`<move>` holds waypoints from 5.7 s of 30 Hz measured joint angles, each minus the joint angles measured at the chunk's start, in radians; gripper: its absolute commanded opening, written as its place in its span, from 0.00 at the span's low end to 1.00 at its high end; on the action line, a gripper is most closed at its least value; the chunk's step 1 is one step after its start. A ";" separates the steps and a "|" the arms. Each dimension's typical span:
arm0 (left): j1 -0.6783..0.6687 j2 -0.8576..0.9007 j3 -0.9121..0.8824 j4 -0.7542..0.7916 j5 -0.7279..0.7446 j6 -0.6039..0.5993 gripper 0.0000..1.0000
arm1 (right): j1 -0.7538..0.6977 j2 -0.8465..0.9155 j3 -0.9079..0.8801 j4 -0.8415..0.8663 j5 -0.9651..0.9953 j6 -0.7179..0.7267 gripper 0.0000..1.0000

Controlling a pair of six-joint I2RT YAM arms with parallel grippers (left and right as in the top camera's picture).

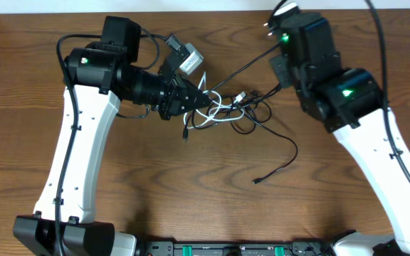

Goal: Untangle cables

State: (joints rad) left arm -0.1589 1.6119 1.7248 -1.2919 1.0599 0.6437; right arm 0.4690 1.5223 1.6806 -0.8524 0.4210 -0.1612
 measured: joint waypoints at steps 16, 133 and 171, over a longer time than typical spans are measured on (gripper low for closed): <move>0.222 -0.006 0.000 0.029 0.004 -0.042 0.08 | -0.190 -0.122 0.002 -0.033 -0.029 0.006 0.01; 0.176 0.122 0.000 0.166 -0.433 -0.289 0.07 | -0.219 0.185 0.092 -0.121 -0.345 0.124 0.82; 0.141 -0.146 0.000 0.164 -0.378 -0.289 0.08 | 0.155 0.331 0.092 -0.177 -0.396 0.171 0.75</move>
State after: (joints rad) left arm -0.0181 1.4662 1.7252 -1.1278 0.6823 0.3550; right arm 0.6243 1.8530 1.7721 -1.0294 0.0250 0.0097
